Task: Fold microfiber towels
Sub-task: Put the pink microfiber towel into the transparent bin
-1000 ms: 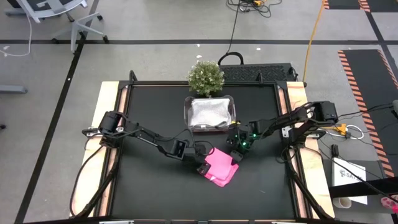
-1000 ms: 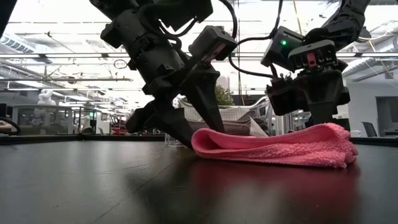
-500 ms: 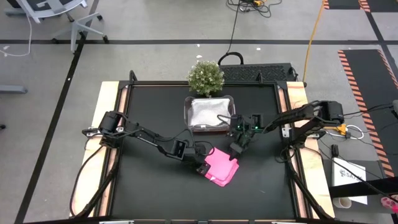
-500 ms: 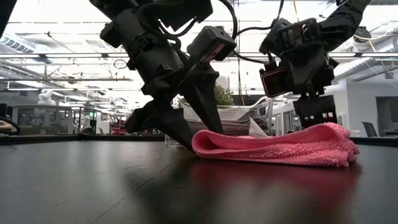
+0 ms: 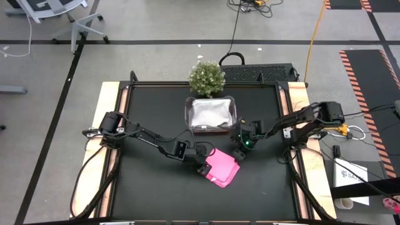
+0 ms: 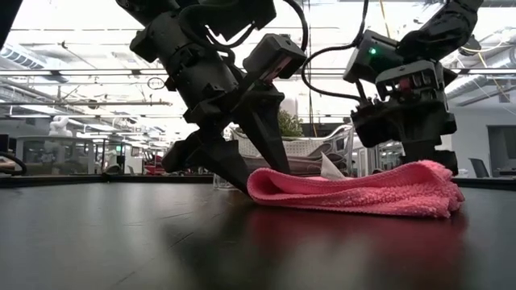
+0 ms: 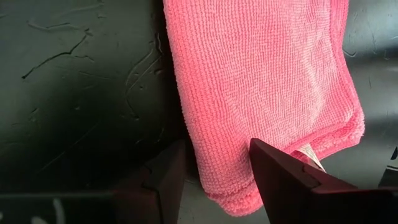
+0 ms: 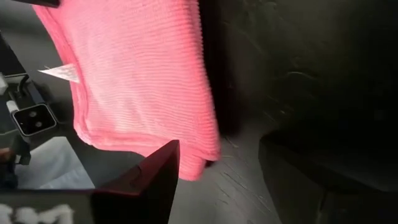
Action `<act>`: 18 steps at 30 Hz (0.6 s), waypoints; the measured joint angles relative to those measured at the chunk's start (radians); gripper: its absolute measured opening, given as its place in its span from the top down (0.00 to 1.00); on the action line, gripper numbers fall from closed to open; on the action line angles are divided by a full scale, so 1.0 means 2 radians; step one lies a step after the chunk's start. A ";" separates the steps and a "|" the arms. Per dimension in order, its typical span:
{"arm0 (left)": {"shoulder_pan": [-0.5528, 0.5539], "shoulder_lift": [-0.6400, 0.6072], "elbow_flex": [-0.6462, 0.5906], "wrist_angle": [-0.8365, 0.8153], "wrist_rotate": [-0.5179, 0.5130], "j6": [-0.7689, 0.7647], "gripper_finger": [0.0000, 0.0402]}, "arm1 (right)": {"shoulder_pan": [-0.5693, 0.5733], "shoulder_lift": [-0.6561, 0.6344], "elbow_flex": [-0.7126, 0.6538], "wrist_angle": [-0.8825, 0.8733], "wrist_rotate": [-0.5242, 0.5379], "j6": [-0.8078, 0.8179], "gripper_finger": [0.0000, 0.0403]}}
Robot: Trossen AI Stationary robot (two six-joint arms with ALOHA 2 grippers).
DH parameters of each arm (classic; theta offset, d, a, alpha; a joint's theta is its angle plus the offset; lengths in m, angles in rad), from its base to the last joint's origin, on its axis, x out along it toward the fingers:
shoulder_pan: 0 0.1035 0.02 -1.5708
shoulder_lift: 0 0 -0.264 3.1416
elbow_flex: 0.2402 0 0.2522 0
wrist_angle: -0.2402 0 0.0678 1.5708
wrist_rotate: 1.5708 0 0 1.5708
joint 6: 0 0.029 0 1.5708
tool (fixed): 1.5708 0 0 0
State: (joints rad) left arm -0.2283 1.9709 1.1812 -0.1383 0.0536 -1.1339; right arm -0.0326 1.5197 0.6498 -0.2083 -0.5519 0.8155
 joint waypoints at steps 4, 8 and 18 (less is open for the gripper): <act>0.000 0.000 0.000 0.000 0.000 0.000 0.55 | 0.016 0.010 0.000 0.020 0.008 0.018 0.47; 0.000 0.000 0.000 0.000 0.000 0.000 0.55 | 0.030 0.013 -0.001 0.068 0.011 0.046 0.47; 0.000 0.000 0.000 0.002 0.000 0.000 0.55 | 0.072 0.025 0.000 0.099 0.064 0.075 0.47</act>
State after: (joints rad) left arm -0.2283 1.9709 1.1809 -0.1347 0.0536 -1.1349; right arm 0.1106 1.5703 0.6496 -0.0098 -0.4238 0.9649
